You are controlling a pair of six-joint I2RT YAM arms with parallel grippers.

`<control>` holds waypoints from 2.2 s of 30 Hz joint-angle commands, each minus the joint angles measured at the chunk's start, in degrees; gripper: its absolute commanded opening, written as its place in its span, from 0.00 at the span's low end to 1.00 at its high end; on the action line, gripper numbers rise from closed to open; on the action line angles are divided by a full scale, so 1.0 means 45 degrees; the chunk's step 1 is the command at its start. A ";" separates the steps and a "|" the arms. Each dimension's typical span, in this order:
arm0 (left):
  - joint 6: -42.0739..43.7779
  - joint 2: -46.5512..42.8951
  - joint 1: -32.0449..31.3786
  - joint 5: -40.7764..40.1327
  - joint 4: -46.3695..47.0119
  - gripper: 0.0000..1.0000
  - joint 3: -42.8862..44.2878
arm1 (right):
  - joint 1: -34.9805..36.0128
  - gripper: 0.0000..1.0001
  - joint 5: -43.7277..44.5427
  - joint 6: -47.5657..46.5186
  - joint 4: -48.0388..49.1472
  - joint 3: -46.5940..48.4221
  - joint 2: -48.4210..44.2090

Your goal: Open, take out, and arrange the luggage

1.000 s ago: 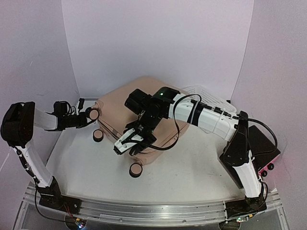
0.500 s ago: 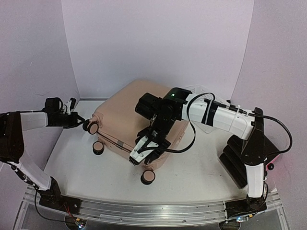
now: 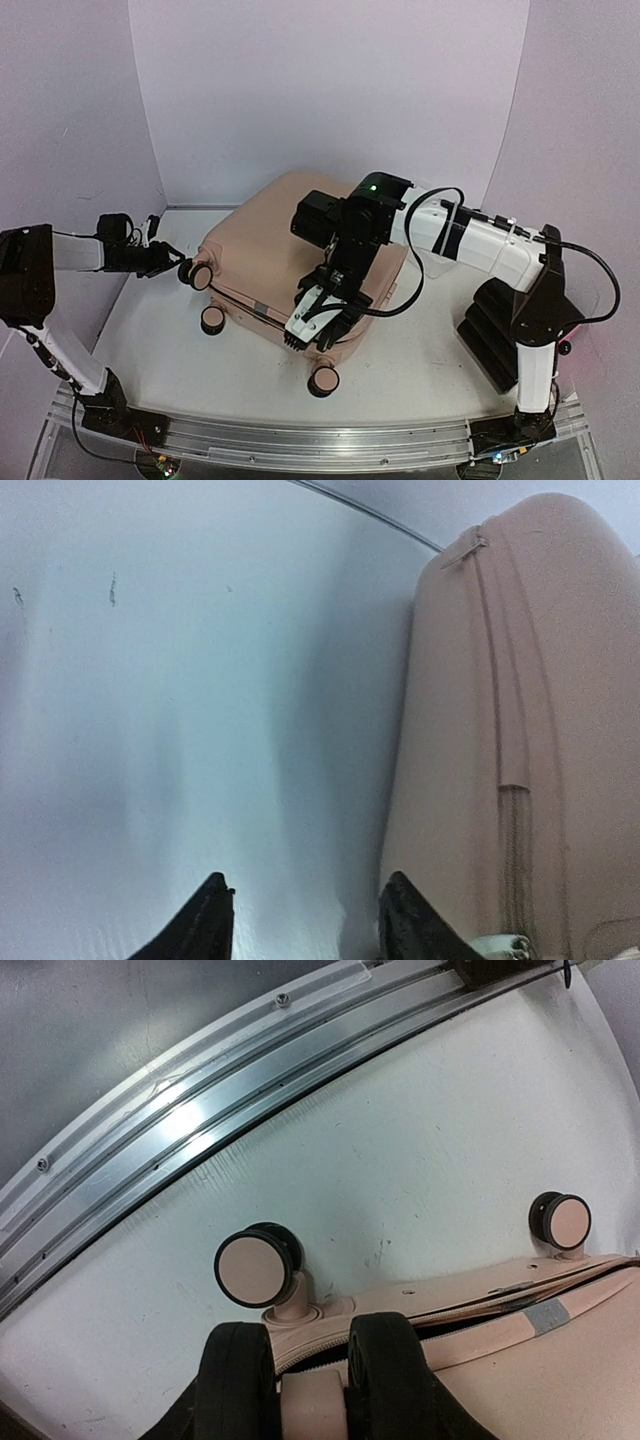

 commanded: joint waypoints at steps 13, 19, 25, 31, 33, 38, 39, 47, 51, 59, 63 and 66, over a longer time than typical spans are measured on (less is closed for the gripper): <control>-0.0279 -0.0470 -0.0893 0.5568 0.1402 0.59 -0.0514 | -0.1081 0.00 -0.4523 0.2076 -0.2492 -0.1322 -0.1934; -0.0418 0.0756 -0.1977 0.7377 0.2251 0.64 -0.0381 | -0.1172 0.00 -0.4536 0.2039 -0.2493 -0.1454 -0.2221; -0.0816 0.0602 -0.2433 0.7319 0.2488 0.58 -0.1008 | -0.1219 0.00 -0.4601 0.1930 -0.2483 -0.1451 -0.2106; -0.1474 -0.0030 -0.2628 0.6969 0.2613 0.44 -0.1655 | -0.1426 0.00 -0.4711 0.1849 -0.2476 -0.1536 -0.2219; -0.1822 -0.0292 -0.2677 0.6839 0.2698 0.41 -0.1986 | -0.1522 0.00 -0.4677 0.1893 -0.2468 -0.1578 -0.2301; -0.2529 -0.0975 -0.3131 0.6602 0.3246 0.42 -0.2776 | -0.1643 0.00 -0.4823 0.1893 -0.2398 -0.1822 -0.2503; -0.2629 -0.0929 -0.3226 0.6577 0.3292 0.43 -0.2805 | -0.1633 0.00 -0.4854 0.1908 -0.2388 -0.1777 -0.2461; -0.2901 -0.1674 -0.3632 0.5185 0.3470 0.41 -0.3505 | -0.1637 0.00 -0.4938 0.1968 -0.2365 -0.1608 -0.2480; -0.2835 -0.1456 -0.3638 0.5118 0.3530 0.28 -0.3329 | -0.1630 0.00 -0.5015 0.1973 -0.2356 -0.1604 -0.2422; -0.2757 -0.1594 -0.3503 0.4483 0.3535 0.18 -0.3066 | -0.1628 0.00 -0.4931 0.2042 -0.2368 -0.1694 -0.2574; -0.2685 -0.1694 -0.3361 0.4283 0.3349 0.11 -0.3007 | -0.1642 0.00 -0.4925 0.2070 -0.2356 -0.1679 -0.2581; -0.2350 -0.2082 -0.3301 0.3841 0.2849 0.06 -0.3000 | -0.1635 0.00 -0.4889 0.2061 -0.2359 -0.1735 -0.2581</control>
